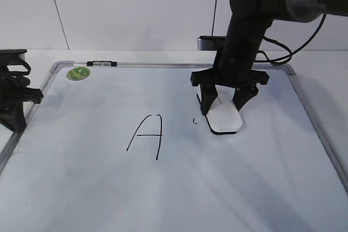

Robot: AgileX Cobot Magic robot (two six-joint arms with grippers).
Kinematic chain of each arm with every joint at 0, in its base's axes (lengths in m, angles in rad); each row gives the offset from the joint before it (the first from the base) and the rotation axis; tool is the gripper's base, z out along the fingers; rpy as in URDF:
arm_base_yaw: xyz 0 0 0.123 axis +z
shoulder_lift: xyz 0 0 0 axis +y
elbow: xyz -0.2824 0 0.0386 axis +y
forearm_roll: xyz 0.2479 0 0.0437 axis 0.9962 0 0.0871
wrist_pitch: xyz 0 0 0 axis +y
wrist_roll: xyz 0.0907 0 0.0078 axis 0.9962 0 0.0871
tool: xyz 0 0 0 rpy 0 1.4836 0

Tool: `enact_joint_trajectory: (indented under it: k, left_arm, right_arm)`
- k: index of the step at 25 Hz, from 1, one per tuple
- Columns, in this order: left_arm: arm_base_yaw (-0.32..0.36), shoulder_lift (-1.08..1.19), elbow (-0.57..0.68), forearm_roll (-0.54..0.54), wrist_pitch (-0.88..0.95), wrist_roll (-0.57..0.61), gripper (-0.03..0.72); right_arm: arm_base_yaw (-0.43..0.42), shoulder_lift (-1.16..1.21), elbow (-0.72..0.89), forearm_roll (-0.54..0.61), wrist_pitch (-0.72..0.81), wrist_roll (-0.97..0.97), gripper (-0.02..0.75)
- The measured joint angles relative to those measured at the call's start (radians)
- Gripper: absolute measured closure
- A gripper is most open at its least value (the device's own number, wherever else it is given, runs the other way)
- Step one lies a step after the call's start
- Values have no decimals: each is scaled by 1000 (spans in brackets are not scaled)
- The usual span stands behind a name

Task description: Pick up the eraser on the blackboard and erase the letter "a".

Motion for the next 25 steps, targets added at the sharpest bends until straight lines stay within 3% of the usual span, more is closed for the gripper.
enact_joint_trajectory:
  k: [25]
  left_arm:
    - [0, 0, 0, 0, 0, 0, 651]
  right_arm:
    - [162, 1, 0, 30, 0, -33, 195]
